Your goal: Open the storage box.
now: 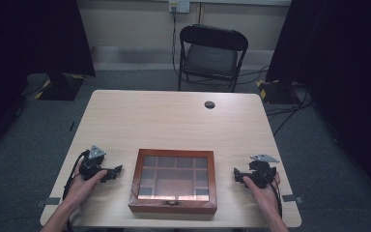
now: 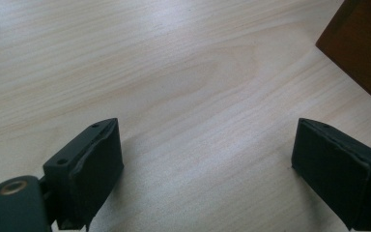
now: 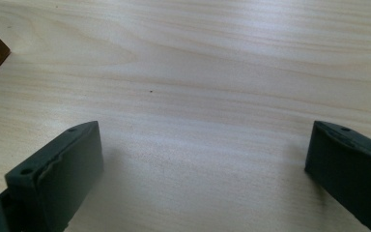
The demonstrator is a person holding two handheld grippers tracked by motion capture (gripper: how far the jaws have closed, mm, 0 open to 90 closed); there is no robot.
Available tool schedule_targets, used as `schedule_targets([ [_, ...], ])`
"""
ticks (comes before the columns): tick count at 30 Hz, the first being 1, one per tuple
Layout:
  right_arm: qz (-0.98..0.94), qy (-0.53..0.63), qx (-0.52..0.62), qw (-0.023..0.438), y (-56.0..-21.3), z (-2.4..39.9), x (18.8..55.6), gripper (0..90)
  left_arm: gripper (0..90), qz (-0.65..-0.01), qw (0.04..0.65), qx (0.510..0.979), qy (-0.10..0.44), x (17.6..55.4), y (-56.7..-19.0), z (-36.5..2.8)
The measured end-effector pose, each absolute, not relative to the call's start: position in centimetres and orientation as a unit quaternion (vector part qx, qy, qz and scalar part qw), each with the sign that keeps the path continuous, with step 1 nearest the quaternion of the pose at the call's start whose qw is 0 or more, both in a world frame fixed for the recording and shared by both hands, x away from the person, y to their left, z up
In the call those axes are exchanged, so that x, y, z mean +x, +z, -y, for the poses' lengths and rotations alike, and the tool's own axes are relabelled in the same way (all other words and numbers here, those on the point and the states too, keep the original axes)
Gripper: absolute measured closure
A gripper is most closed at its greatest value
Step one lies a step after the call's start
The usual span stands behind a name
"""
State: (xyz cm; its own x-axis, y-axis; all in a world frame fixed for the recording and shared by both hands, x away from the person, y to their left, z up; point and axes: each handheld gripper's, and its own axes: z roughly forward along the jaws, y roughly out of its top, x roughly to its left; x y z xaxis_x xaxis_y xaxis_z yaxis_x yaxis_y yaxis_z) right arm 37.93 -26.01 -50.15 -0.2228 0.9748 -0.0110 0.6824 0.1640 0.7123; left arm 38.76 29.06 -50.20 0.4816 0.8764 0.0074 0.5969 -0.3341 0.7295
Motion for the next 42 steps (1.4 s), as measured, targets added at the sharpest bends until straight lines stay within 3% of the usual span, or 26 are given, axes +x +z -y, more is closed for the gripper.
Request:
schedule_targets([
  [7, -0.733, 0.299, 0.563, 0.235, -50.0, 26.1, 37.9, 3.5, 9.2, -0.474, 0.344, 0.784, 0.205, 38.8, -50.2, -28.8],
  [9, -0.746, 0.299, 0.549, 0.23, -49.6, 25.9, 37.7, 15.0, 9.2, -0.474, 0.344, 0.784, 0.204, 38.7, -50.2, -28.8],
  [15, -0.765, 0.302, 0.529, 0.208, -48.8, 25.5, 37.4, 25.0, 9.0, -0.477, 0.343, 0.782, 0.206, 38.7, -50.2, -28.8],
  [16, -0.763, 0.313, 0.525, 0.211, -48.0, 25.3, 37.0, 32.0, 9.0, -0.478, 0.344, 0.782, 0.205, 38.7, -50.3, -28.7],
  [20, -0.761, 0.362, 0.502, 0.192, -46.5, 24.6, 36.1, 39.2, 9.0, -0.478, 0.344, 0.781, 0.207, 38.7, -50.3, -28.7],
  [37, -0.773, 0.446, 0.428, 0.145, -41.8, 21.6, 33.8, 43.9, 8.7, -0.477, 0.344, 0.782, 0.207, 38.8, -50.3, -28.7],
  [42, -0.791, 0.457, 0.387, 0.122, -40.9, 19.3, 33.5, 48.9, 7.6, -0.473, 0.339, 0.787, 0.204, 38.9, -50.2, -28.8],
])
